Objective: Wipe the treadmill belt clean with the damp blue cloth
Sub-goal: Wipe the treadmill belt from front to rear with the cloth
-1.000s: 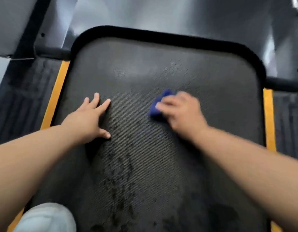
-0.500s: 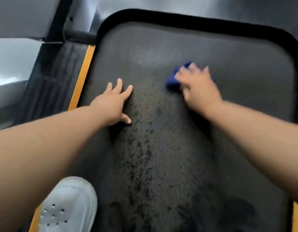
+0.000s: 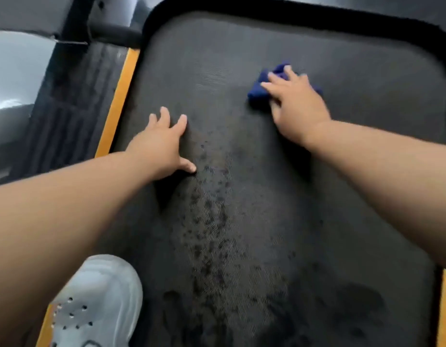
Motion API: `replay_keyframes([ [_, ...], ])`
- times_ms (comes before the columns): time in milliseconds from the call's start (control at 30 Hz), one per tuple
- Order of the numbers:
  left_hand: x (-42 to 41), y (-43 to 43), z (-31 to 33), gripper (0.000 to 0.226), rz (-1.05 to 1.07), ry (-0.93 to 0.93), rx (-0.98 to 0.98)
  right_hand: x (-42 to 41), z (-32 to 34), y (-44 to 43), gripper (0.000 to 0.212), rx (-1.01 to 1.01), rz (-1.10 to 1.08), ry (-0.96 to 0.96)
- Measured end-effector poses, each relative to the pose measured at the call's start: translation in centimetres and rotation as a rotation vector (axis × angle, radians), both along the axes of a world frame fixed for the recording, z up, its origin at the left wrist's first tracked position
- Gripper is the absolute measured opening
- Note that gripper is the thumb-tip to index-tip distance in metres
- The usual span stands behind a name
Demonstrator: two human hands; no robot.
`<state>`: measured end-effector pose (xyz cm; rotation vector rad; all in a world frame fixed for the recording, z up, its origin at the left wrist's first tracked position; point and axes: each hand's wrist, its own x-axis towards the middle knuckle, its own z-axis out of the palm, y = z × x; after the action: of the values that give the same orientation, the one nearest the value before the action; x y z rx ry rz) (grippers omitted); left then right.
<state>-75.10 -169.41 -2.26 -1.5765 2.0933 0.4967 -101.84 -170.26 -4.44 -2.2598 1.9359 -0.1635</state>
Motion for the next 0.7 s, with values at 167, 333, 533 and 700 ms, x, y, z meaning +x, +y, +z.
replay_keyframes([
  [167,-0.2,0.2,0.2,0.121,0.000,0.005,0.002,6.3,-0.7,9.0,0.038,0.128,0.404,-0.173],
  [333,0.1,0.3,0.0,0.119,0.006,0.030,-0.019,4.2,0.1,4.2,0.038,0.106,0.687,-0.090],
  [533,0.1,0.4,-0.1,0.120,0.015,0.032,-0.007,5.0,0.2,0.5,0.039,0.142,0.183,-0.076],
  [700,0.0,0.4,0.2,0.118,0.042,0.052,-0.003,5.4,0.5,6.9,0.043,0.154,0.614,-0.152],
])
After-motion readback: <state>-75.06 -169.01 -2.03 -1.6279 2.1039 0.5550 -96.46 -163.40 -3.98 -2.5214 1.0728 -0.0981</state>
